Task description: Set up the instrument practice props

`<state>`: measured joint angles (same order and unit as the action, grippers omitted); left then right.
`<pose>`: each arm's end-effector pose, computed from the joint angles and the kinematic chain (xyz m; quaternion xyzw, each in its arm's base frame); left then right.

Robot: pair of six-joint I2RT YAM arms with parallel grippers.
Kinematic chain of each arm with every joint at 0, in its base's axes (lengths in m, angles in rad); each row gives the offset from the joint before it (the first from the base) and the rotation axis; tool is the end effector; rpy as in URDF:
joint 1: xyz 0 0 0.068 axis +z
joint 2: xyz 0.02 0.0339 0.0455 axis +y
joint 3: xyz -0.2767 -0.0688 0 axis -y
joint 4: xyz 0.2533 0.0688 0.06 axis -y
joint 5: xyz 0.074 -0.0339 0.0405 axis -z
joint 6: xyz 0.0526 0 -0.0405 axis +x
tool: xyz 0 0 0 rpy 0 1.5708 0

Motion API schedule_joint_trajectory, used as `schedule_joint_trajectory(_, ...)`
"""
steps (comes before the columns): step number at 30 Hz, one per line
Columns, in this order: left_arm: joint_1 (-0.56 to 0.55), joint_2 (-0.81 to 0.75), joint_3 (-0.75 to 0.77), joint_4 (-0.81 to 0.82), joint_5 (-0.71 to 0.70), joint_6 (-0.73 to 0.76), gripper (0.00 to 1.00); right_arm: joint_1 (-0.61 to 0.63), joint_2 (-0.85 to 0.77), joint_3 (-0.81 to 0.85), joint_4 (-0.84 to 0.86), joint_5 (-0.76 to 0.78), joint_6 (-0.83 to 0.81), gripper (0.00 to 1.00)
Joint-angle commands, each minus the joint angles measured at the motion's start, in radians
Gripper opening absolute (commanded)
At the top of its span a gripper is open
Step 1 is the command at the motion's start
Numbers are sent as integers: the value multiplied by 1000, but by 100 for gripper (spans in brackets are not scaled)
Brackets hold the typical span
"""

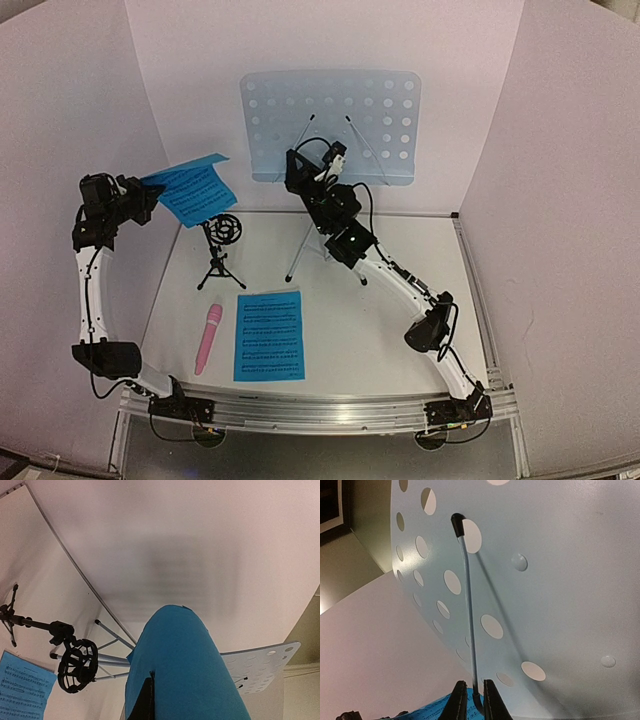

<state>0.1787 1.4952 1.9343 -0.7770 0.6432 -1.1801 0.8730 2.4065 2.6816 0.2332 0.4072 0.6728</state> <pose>0.3130 0.0245 0.5129 -0.3442 0.7170 -0.4895 0.3574 0.3755 0.4154 0.4851 0.1239 0.5111 0.5162 0.6760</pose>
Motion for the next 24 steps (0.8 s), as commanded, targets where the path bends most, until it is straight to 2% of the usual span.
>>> schedule_joint_trajectory(1,3,0,30,75,34,24,0,0,35,52,40,2,4,12)
schedule_joint_trajectory(10,3,-4,95,140,51,82,0,-1,50,67,46,-11,4,0)
schedule_joint_trajectory(18,3,-12,180,240,64,166,0,0,11,40,73,-63,-92,0)
schedule_joint_trajectory(24,3,-17,217,427,102,199,0,8,-9,11,153,-142,-230,0)
